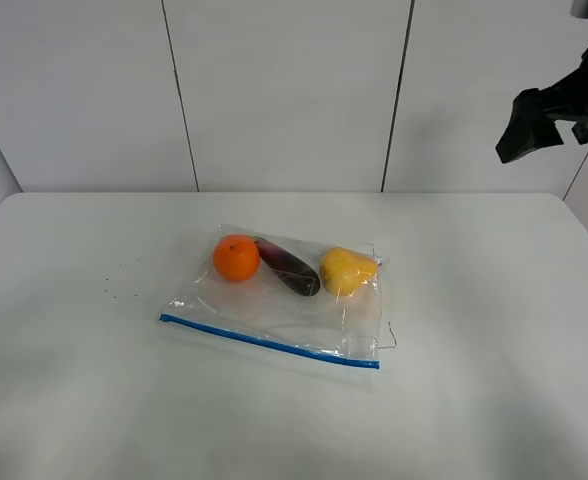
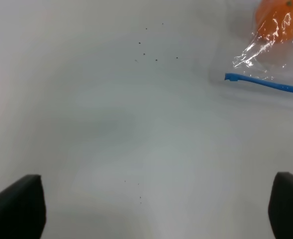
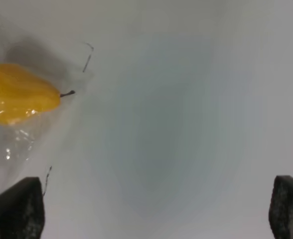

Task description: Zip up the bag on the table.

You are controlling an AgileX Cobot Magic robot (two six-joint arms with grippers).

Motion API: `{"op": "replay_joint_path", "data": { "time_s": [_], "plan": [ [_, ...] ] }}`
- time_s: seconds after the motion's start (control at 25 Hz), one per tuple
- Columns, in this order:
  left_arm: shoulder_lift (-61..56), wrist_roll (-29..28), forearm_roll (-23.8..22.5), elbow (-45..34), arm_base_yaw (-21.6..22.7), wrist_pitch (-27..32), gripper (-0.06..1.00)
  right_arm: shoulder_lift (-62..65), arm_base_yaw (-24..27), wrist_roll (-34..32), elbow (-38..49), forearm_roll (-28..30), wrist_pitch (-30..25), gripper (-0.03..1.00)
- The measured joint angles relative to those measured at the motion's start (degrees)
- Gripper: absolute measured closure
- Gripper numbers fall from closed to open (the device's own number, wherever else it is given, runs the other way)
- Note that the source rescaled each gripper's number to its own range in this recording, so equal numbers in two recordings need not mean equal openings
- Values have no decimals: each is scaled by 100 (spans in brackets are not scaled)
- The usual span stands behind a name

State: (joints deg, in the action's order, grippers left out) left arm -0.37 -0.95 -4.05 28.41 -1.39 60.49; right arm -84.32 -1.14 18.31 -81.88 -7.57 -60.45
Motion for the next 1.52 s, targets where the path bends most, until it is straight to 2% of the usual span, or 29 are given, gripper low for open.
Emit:
{"op": "replay_joint_path", "data": {
  "time_s": [0.24, 0.56, 0.88, 1.16, 1.52],
  "plan": [
    [0, 0, 0, 0, 0, 0, -5, 1320, 0, 57, 1224, 0, 438, -3],
    [0, 0, 0, 0, 0, 0, -5, 3150, 0, -481, 2561, 31, 994, -3],
    [0, 0, 0, 0, 0, 0, -5, 4945, 0, -807, 3582, 154, 1082, -3],
    [0, 0, 0, 0, 0, 0, -5, 6521, 0, -968, 4120, 154, 974, -3],
    [0, 0, 0, 0, 0, 0, -5, 7848, 0, -1241, 4231, 166, 903, -3]
  ]
}}
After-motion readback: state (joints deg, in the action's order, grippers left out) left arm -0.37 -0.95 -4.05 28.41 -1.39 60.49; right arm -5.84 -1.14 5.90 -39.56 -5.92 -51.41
